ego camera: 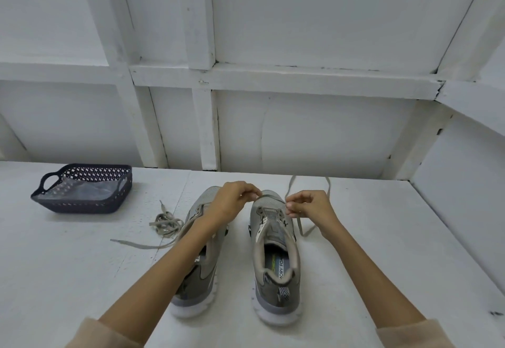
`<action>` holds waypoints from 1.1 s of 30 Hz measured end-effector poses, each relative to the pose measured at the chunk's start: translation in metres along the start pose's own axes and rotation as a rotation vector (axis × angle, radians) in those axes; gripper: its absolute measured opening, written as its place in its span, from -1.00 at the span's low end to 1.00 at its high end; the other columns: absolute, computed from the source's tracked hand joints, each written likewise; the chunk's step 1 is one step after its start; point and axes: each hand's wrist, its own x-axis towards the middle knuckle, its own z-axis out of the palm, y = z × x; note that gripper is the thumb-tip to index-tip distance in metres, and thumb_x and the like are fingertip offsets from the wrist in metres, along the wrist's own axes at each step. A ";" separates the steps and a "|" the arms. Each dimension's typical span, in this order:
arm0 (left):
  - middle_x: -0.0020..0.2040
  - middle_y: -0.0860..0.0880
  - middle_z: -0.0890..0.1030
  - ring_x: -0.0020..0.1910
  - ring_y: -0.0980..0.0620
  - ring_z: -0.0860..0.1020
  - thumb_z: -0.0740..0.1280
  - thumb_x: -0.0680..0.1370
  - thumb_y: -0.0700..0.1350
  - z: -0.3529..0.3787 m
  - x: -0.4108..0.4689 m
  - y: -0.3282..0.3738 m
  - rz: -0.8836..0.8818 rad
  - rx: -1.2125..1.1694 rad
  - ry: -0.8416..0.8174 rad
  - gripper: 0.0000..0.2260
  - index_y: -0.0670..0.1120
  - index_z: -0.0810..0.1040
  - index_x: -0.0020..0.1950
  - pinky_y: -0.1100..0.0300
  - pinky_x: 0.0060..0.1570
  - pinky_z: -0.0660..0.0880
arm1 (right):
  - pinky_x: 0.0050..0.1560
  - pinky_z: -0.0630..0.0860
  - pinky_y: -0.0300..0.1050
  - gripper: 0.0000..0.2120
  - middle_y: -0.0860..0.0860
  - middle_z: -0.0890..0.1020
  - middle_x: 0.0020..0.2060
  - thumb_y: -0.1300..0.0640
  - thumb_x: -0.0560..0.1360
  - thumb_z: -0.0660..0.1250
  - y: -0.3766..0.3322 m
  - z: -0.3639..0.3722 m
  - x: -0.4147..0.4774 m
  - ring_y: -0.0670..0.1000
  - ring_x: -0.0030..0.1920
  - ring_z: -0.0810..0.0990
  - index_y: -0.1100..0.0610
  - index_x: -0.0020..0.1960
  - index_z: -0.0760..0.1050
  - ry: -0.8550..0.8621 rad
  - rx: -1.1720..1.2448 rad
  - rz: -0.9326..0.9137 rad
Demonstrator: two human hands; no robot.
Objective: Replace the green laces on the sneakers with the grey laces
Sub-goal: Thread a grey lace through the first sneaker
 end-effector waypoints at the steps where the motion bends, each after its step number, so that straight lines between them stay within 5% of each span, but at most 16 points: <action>1: -0.09 -0.08 0.64 -0.15 0.02 0.59 0.32 0.56 -0.25 0.001 0.003 -0.001 0.007 0.062 -0.022 -0.84 -0.11 0.68 0.04 0.17 -0.04 0.48 | -0.26 0.64 -0.19 -0.91 0.17 0.66 -0.33 0.45 0.42 0.42 0.002 0.002 0.002 0.03 -0.36 0.67 0.34 -0.09 0.61 0.009 -0.042 0.008; 6: -0.06 -0.09 0.58 -0.14 0.05 0.48 0.32 0.57 -0.22 0.009 0.010 -0.005 -0.018 0.239 -0.090 -0.82 -0.09 0.68 0.11 0.27 -0.14 0.30 | -0.37 0.60 -0.22 -0.89 0.13 0.64 -0.39 0.42 0.43 0.42 0.009 0.008 0.011 -0.01 -0.44 0.62 0.26 -0.20 0.60 0.065 -0.223 0.002; 11: -0.26 0.03 0.63 -0.36 0.14 0.53 0.44 0.47 -0.23 0.011 0.012 -0.010 -0.075 0.137 -0.048 -0.92 -0.09 0.66 -0.08 0.23 -0.15 0.48 | -0.38 0.58 -0.21 -0.85 0.11 0.62 -0.41 0.42 0.46 0.38 0.011 0.014 0.016 0.01 -0.43 0.61 0.22 -0.21 0.58 0.112 -0.260 -0.016; 19: -0.21 -0.01 0.71 -0.23 0.10 0.63 0.50 0.40 -0.25 0.013 0.016 -0.014 -0.071 0.106 -0.096 -0.90 -0.07 0.72 -0.14 0.26 -0.09 0.53 | -0.39 0.55 -0.24 -0.85 0.10 0.62 -0.39 0.41 0.46 0.37 0.015 0.015 0.017 -0.05 -0.44 0.59 0.20 -0.19 0.57 0.125 -0.265 -0.020; 25: -0.20 0.00 0.71 -0.26 0.15 0.58 0.43 0.42 -0.25 0.015 0.013 -0.011 -0.070 0.166 -0.070 -0.86 -0.05 0.73 -0.11 0.43 -0.21 0.39 | -0.26 0.56 -0.19 -0.75 -0.03 0.61 -0.37 0.38 0.42 0.38 0.023 0.020 0.016 -0.05 -0.35 0.59 0.04 -0.26 0.54 0.168 -0.420 -0.139; 29: -0.21 0.01 0.70 -0.33 0.23 0.48 0.40 0.42 -0.26 0.016 0.011 -0.009 -0.054 0.193 -0.056 -0.83 -0.04 0.72 -0.11 0.54 -0.28 0.27 | -0.24 0.46 -0.34 -0.80 -0.10 0.58 -0.35 0.33 0.44 0.40 0.025 0.026 0.015 -0.15 -0.31 0.55 0.04 -0.22 0.54 0.122 -0.547 -0.175; 33: -0.19 0.02 0.70 -0.29 0.19 0.51 0.37 0.43 -0.26 0.015 0.010 -0.009 -0.041 0.220 -0.072 -0.81 -0.03 0.72 -0.10 0.41 -0.23 0.37 | -0.20 0.58 -0.12 -0.79 -0.05 0.57 -0.35 0.30 0.45 0.42 0.027 0.029 0.015 -0.05 -0.30 0.57 0.02 -0.23 0.52 0.130 -0.515 -0.140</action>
